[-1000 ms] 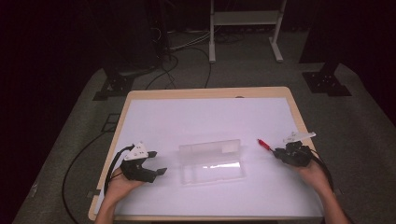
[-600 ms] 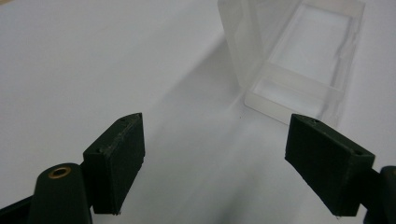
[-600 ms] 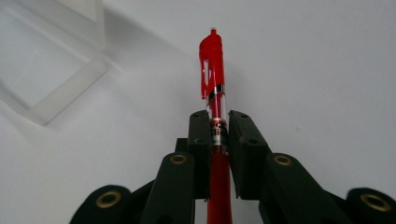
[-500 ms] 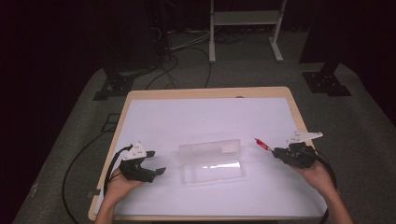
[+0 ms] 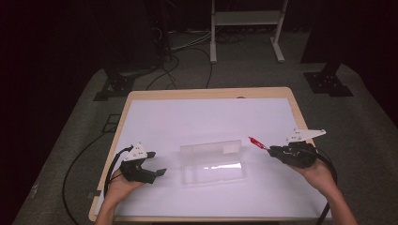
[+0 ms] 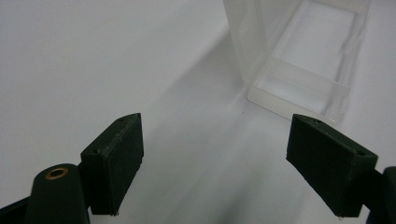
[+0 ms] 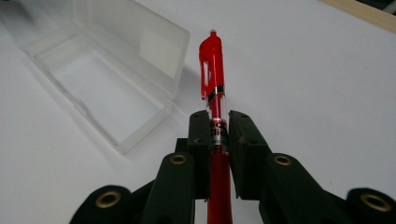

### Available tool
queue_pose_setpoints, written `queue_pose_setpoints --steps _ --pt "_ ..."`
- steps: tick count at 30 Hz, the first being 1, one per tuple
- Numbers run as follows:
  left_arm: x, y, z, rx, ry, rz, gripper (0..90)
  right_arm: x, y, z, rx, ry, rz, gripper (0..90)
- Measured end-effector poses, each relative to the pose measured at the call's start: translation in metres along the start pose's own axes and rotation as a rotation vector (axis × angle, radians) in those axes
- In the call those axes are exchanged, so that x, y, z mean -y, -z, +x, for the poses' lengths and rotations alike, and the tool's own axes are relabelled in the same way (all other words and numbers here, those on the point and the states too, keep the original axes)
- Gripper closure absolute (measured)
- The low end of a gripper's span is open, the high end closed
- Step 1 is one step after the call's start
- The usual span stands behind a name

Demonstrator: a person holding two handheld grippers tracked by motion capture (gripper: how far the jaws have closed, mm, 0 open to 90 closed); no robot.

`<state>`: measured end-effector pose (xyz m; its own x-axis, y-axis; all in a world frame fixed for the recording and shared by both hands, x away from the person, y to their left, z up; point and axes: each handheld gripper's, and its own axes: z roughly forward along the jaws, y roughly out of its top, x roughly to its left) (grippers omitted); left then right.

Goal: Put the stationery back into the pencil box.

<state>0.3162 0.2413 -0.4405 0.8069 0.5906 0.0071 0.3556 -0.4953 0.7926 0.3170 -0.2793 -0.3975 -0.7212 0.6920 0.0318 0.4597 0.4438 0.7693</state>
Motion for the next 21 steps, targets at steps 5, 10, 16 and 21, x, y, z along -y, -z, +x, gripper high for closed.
queue_pose_setpoints --steps 5,10,16,21 --pt "0.000 0.001 0.000 -0.004 0.003 -0.008 17.8 -0.006 -0.001 0.010 -0.035 0.027 -0.006 78.8" --pt "0.000 0.001 0.001 -0.005 0.005 -0.006 17.4 -0.011 -0.002 0.016 -0.053 0.044 -0.016 78.8" --pt "0.000 0.001 0.001 -0.007 0.004 -0.008 17.4 -0.017 -0.003 0.025 -0.086 0.068 -0.024 78.8" --pt "0.000 0.002 0.001 -0.005 0.007 -0.012 17.4 -0.023 -0.006 0.033 -0.114 0.101 -0.019 78.8"
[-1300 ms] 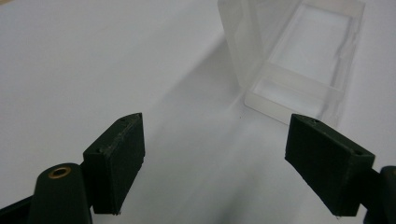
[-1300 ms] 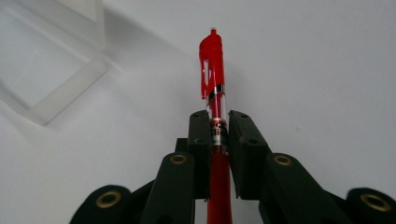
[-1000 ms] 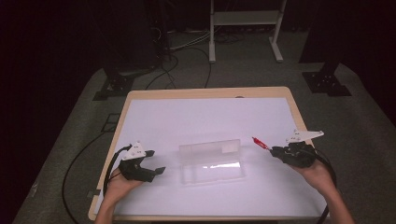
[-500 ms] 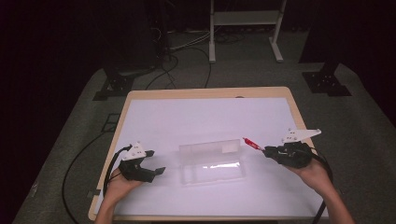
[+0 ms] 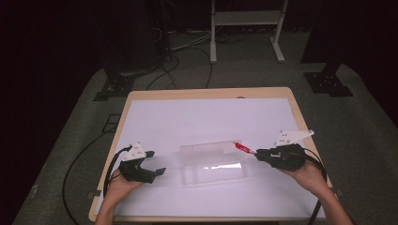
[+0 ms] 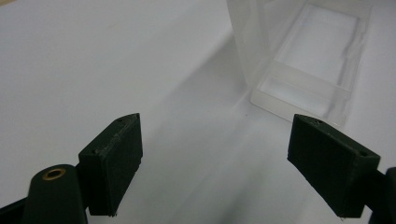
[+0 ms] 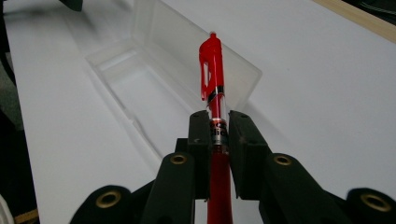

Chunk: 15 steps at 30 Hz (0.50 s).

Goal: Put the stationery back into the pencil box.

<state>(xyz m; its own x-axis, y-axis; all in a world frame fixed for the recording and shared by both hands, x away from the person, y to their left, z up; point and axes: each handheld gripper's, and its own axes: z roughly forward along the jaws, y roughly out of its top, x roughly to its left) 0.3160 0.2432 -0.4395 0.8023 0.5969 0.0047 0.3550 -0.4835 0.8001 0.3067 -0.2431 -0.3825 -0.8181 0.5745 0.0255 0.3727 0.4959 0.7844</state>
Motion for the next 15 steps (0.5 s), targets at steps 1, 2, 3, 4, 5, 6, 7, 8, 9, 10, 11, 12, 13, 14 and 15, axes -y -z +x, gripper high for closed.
queue_pose_setpoints --steps 1,2,3,4,5,6,7,8,9,10,11,12,13,14,15 --pt "0.000 0.000 0.000 0.000 0.000 -0.001 17.4 -0.001 0.000 0.001 -0.004 0.004 0.003 78.8" --pt "0.000 0.000 0.000 -0.001 0.000 -0.001 17.4 -0.002 -0.001 0.002 -0.009 0.013 -0.001 78.8" --pt "0.000 0.000 0.000 -0.001 0.000 -0.001 17.4 -0.003 -0.001 0.003 -0.014 0.014 0.001 78.8" --pt "0.000 0.001 0.001 -0.003 0.004 -0.005 17.4 -0.004 -0.001 0.005 -0.022 0.017 0.001 78.9" --pt "0.000 0.001 0.001 -0.001 0.004 -0.006 17.4 -0.004 -0.002 0.005 -0.026 0.024 -0.004 78.8" --pt "0.000 0.001 0.001 0.000 0.003 -0.006 17.4 -0.005 -0.002 0.007 -0.031 0.024 -0.003 78.8" --pt "0.000 0.001 0.001 0.000 0.003 -0.006 17.4 -0.005 -0.002 0.007 -0.031 0.024 -0.003 78.8" --pt "0.000 0.002 0.001 -0.001 0.001 -0.006 17.4 -0.007 -0.003 0.009 -0.041 0.032 -0.004 78.8" --pt "0.000 0.002 0.001 -0.001 0.001 -0.007 17.4 -0.008 -0.004 0.009 -0.047 0.036 -0.004 78.8" --pt "0.000 0.002 0.001 0.000 0.001 -0.007 17.4 -0.009 -0.004 0.010 -0.051 0.036 -0.006 78.8" --pt "0.000 0.002 0.001 0.000 0.002 -0.009 17.4 -0.009 -0.005 0.011 -0.055 0.039 -0.003 78.8" --pt "0.000 0.002 0.001 0.000 0.005 -0.010 17.4 -0.009 -0.005 0.011 -0.055 0.039 -0.003 78.8" --pt "0.000 0.002 0.001 0.000 0.005 -0.009 17.4 -0.010 -0.006 0.012 -0.060 0.043 -0.004 78.8" --pt "0.001 0.003 0.001 0.000 0.007 -0.009 17.4 -0.012 -0.009 0.013 -0.067 0.048 0.004 78.8" --pt "0.001 0.003 0.001 -0.001 0.006 -0.010 17.4 -0.013 -0.010 0.013 -0.071 0.055 0.005 78.8"
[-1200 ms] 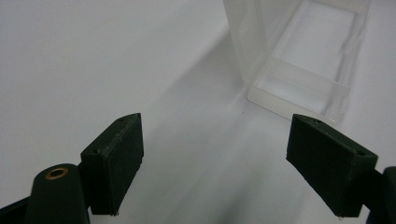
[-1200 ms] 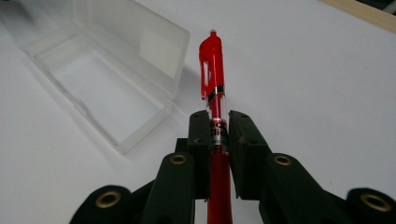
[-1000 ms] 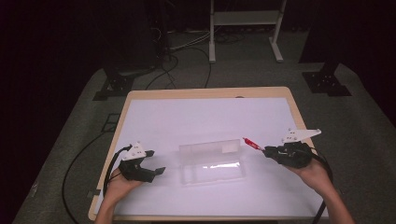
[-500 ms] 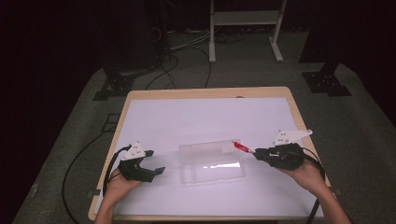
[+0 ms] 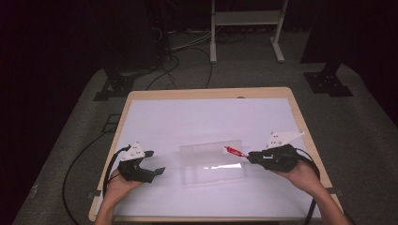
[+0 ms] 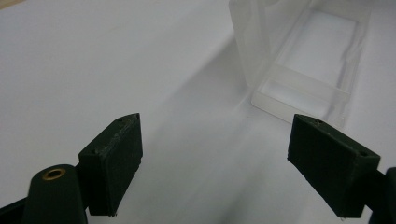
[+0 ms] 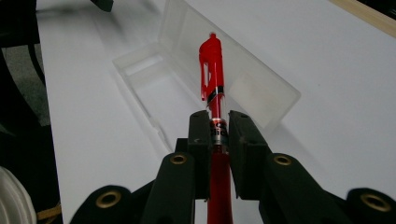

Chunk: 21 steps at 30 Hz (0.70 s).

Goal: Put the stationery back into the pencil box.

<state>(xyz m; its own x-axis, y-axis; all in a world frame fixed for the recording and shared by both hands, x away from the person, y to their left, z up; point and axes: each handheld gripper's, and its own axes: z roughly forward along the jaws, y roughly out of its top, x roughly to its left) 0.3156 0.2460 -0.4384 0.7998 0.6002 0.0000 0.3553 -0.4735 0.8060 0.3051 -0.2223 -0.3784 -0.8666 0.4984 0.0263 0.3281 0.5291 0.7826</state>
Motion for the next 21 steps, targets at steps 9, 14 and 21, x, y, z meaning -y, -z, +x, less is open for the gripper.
queue_pose_setpoints --steps 9,14,21 --pt "0.001 0.002 0.001 0.002 0.002 -0.004 17.4 -0.005 -0.009 0.003 -0.030 0.007 0.008 78.8" --pt "0.001 0.002 0.001 0.000 0.004 -0.004 17.1 -0.008 -0.011 0.004 -0.040 0.019 0.007 78.8" --pt "0.002 0.002 0.001 0.001 0.004 0.001 17.0 -0.012 -0.019 0.005 -0.062 0.024 0.015 78.8"
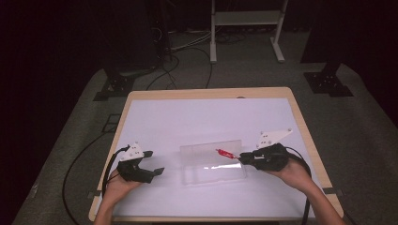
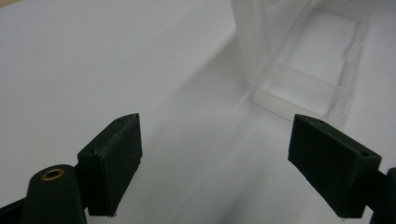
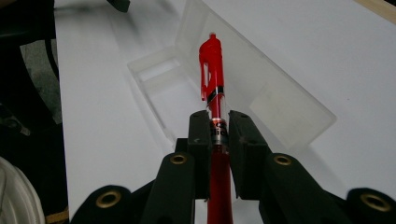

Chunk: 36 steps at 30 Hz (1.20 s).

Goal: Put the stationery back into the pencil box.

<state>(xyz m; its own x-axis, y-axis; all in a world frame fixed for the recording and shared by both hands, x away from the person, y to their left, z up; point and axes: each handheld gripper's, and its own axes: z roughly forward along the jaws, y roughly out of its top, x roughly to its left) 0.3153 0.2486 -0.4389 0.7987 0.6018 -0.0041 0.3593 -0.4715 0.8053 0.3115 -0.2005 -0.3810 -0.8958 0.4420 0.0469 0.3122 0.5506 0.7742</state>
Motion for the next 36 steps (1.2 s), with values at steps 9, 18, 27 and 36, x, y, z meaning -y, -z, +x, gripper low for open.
queue_pose_setpoints --steps 9,18,27,36 --pt "0.001 0.001 0.000 0.001 0.003 -0.006 17.0 -0.004 -0.008 -0.001 -0.016 0.007 0.008 78.8" --pt "0.001 0.002 0.001 0.000 0.001 -0.004 16.9 -0.007 -0.018 -0.003 -0.040 0.009 0.013 78.8" --pt "0.001 0.002 0.001 0.000 0.001 -0.003 16.9 -0.008 -0.028 -0.004 -0.054 0.015 0.035 78.8" --pt "0.001 0.002 0.001 0.001 -0.003 0.000 16.9 -0.007 -0.043 -0.008 -0.088 0.015 0.056 78.8"
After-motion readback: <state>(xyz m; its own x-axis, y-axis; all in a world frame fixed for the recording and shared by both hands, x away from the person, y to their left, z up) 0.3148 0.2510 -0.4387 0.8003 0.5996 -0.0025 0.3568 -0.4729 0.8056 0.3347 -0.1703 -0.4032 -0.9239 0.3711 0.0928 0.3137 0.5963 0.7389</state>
